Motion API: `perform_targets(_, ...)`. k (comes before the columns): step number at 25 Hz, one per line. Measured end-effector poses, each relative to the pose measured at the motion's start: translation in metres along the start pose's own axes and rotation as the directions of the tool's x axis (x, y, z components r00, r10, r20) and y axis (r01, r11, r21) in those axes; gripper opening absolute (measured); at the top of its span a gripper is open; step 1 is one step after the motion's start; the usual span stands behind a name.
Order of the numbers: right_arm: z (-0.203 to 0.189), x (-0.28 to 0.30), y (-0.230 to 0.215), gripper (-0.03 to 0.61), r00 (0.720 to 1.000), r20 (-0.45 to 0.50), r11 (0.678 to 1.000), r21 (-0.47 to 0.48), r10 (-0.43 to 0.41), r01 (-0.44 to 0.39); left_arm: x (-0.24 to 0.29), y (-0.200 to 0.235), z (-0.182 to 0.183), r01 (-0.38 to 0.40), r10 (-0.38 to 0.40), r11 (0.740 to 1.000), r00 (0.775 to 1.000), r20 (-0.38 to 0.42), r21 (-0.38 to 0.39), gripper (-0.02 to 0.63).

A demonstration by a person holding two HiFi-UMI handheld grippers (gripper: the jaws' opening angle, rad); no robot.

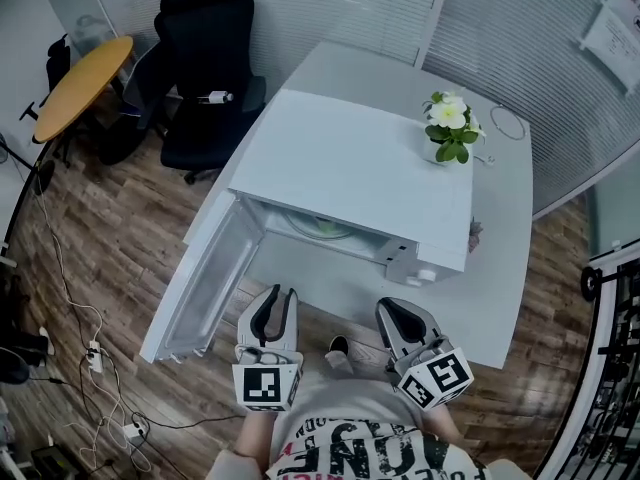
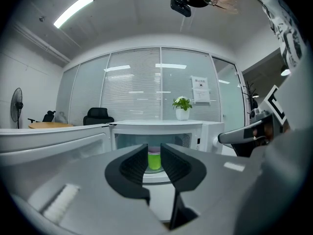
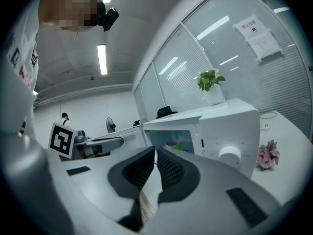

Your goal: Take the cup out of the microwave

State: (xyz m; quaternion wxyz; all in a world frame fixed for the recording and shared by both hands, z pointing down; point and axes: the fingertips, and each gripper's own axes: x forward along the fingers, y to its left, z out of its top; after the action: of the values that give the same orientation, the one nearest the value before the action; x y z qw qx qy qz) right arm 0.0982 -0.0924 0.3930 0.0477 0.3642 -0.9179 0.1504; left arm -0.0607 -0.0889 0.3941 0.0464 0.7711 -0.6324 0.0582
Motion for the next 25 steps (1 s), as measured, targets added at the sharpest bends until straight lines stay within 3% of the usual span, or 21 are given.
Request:
perform_targets(14,-0.003,0.022,-0.016,0.026,0.999,-0.019,0.998,0.043,-0.046,0.047,0.034,0.0,-0.002,0.071,-0.071,0.997,0.997,-0.006,-0.022,0.089)
perform_targets(18,-0.002,0.038,-0.019,0.026,0.995,-0.034,0.994,0.056,-0.093,0.094,0.052,0.01,0.001,0.118,-0.121,0.991,0.992,-0.045,-0.062,0.089)
perform_targets(25,0.006,0.071,-0.011,0.025,0.986,-0.02,0.983,0.082,-0.164,0.165,0.077,0.033,0.006,0.22,-0.222,0.975,0.973,-0.057,-0.045,0.087)
